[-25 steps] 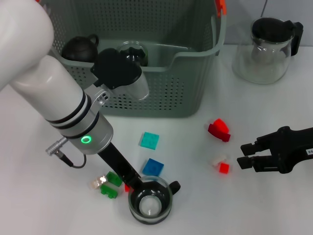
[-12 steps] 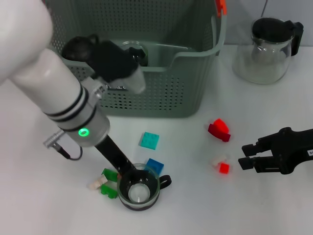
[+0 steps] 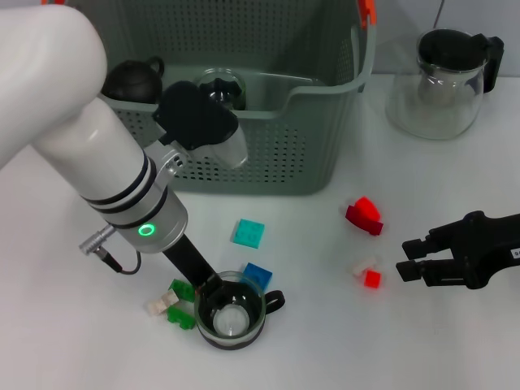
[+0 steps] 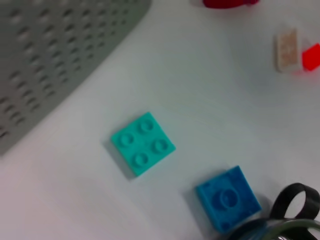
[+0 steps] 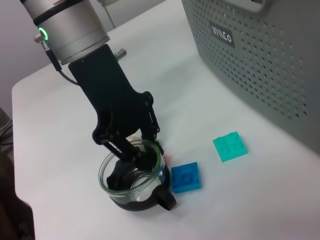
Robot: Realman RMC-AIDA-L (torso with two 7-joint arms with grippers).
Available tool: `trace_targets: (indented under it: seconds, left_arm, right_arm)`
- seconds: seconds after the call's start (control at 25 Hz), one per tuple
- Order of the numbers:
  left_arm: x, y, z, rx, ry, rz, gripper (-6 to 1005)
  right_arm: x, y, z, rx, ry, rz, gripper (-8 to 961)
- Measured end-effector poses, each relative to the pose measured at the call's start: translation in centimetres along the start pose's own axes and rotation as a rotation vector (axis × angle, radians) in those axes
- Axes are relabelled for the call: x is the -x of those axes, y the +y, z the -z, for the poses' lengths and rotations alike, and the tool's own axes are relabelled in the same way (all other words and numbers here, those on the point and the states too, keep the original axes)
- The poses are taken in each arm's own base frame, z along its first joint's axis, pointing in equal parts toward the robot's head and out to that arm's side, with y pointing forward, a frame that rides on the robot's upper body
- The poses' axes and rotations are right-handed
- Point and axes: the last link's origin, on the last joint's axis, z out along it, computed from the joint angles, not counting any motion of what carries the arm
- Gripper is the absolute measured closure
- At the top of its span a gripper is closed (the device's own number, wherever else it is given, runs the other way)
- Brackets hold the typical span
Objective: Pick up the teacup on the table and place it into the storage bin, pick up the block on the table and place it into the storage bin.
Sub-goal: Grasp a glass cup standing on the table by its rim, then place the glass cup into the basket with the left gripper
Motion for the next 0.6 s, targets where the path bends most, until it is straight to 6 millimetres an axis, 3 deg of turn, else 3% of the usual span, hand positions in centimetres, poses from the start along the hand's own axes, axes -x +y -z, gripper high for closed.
trace_targets:
  seconds: [0.12, 0.4, 0.6]
  left_arm:
    - [0.0, -0.2, 0.2, -0.004, 0.004, 0.012, 607]
    - [0.2, -0.3, 0.6, 0.009, 0.011, 0.015, 865]
    - [1.0, -0.8, 2.8, 0.182, 0.122, 0.021, 956]
  right_arm:
    - [0.0, 0.0, 0.0, 0.000, 0.000, 0.000, 540]
    - [0.0, 0.0, 0.0, 0.001, 0.000, -0.001, 540]
    - [-0.1, 0.1, 0.0, 0.002, 0.000, -0.004, 540]
